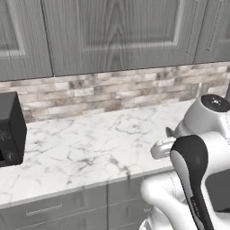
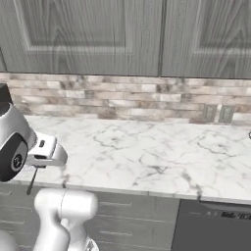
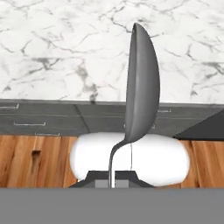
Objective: Take the fork and place it on the left side of the plate. Then take the spoon and place it on the right side of the plate. Make sure they're directly next to the plate.
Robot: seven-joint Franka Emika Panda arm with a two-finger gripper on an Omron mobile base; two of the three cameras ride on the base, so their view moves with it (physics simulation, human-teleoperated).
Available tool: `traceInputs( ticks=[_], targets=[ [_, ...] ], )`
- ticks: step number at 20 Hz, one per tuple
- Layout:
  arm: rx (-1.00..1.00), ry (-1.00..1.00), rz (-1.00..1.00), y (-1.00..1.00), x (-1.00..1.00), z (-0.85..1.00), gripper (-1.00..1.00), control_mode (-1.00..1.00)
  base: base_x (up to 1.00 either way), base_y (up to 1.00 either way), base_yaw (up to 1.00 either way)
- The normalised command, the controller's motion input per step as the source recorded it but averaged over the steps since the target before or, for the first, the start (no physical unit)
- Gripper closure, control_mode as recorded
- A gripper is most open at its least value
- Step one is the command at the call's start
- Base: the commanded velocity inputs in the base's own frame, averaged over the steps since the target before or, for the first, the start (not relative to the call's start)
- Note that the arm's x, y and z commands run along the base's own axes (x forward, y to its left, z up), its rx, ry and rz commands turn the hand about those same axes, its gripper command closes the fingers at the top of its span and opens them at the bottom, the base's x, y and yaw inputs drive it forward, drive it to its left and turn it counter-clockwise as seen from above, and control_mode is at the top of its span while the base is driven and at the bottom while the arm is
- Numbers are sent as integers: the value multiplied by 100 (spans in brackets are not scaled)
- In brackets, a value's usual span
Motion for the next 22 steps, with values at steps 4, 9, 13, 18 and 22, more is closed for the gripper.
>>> traceInputs(
  ticks=[4, 9, 13, 18, 22],
  targets=[
    [0, 0, 0, 0, 0, 0, 100, 100, -93, 0, 30],
    [0, 0, 0, 0, 0, 0, 100, 100, -83, 0, 40],
    [0, 0, 0, 0, 0, 0, 100, 100, -88, 0, 39],
    [0, 0, 0, 0, 0, 0, 100, 100, -88, 0, 40],
    [0, 0, 0, 0, 0, 0, 100, 100, -84, 0, 41]
  ],
)
